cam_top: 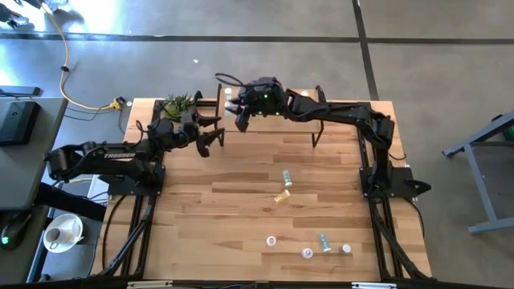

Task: Pick and place medicine bottles onto shelf by color
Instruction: Put the top green pill bottle on the shelf aligned with the other green pill bottle

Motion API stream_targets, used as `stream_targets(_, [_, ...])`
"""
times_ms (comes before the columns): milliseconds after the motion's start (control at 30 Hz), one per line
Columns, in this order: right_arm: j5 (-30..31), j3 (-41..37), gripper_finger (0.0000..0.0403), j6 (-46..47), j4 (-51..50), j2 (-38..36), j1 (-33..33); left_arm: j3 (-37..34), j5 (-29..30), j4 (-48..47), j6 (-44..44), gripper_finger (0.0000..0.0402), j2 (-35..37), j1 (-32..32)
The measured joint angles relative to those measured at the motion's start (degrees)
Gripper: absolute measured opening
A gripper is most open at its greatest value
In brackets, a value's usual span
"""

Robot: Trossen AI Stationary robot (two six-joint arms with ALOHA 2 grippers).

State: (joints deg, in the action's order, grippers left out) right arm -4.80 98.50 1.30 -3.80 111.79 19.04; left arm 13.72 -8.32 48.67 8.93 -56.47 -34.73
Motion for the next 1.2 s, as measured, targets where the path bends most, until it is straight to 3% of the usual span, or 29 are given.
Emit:
stream_targets(300, [0.7,0.0,0.0110,-0.3,9.0,0.0,2.8,0.0,0.0,-7.7,-0.1,0.0229,6.8,-1.9])
stream_targets(800, [0.2,0.0,0.0110,-2.9,6.3,5.0,3.3,0.0,0.0,-26.0,-0.1,0.0205,15.3,-2.7])
stream_targets(1200, [0.1,0.0,0.0110,-6.4,3.4,6.9,2.6,0.0,-0.1,-26.6,-0.9,0.0203,15.7,-2.7])
